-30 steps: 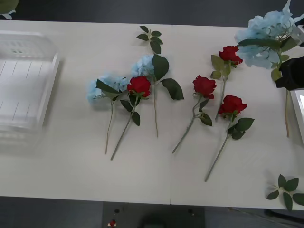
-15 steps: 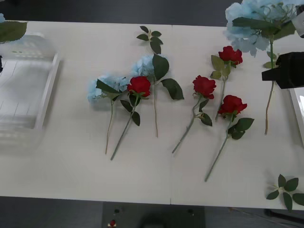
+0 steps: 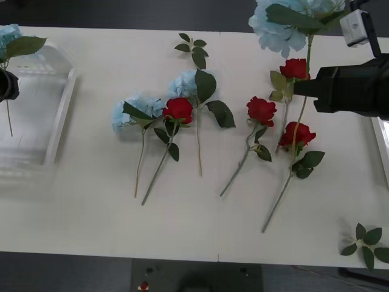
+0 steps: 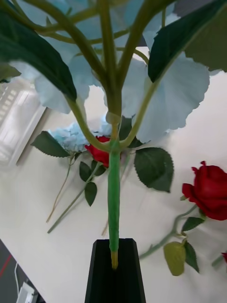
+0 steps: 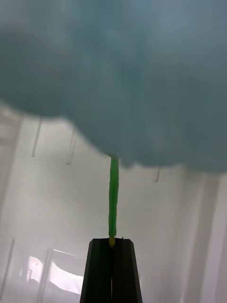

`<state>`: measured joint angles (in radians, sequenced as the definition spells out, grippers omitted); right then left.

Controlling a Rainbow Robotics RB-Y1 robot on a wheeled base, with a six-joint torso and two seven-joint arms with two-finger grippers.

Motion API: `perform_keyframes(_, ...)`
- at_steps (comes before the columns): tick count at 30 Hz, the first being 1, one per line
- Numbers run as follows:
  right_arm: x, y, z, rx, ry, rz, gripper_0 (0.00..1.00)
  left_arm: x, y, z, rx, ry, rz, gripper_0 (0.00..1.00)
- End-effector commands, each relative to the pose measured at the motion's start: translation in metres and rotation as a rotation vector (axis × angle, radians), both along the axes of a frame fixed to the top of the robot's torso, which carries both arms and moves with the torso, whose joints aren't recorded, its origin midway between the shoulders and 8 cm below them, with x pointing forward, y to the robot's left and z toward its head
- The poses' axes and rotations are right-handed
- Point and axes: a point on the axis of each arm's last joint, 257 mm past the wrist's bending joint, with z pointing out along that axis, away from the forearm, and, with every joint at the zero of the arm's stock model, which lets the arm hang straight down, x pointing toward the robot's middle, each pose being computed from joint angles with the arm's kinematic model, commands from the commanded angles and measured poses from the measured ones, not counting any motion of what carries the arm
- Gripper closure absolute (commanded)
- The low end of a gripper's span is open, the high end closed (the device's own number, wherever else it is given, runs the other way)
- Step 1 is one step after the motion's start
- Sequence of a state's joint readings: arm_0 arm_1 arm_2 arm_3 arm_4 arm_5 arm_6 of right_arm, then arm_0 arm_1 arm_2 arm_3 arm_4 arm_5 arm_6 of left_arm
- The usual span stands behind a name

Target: Put the red flowers into the right box and the blue flowers into the left box

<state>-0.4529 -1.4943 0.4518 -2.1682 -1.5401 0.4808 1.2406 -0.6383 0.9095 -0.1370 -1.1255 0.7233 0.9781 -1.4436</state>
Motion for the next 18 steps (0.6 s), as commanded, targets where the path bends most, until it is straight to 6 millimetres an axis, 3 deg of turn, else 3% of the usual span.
perform_keyframes(1, 0.010, 0.038, 0.022, -0.008, -0.108, 0.096, 1.00, 0.007, 0.033, 0.049, 0.067, -0.084, 0.051, 1.00)
perform_keyframes(8, 0.033, 0.098, 0.015, 0.014, -0.142, 0.187, 1.00, -0.002, 0.024, 0.064, 0.052, -0.014, 0.025, 1.00)
perform_keyframes(12, 0.044, 0.132, 0.018, 0.051, -0.169, 0.226, 1.00, -0.011, 0.027, 0.060, 0.051, 0.020, 0.020, 1.00)
perform_keyframes(18, 0.053, 0.166, 0.032, 0.101, -0.202, 0.256, 1.00, -0.037, 0.070, 0.060, 0.080, 0.069, 0.096, 1.00)
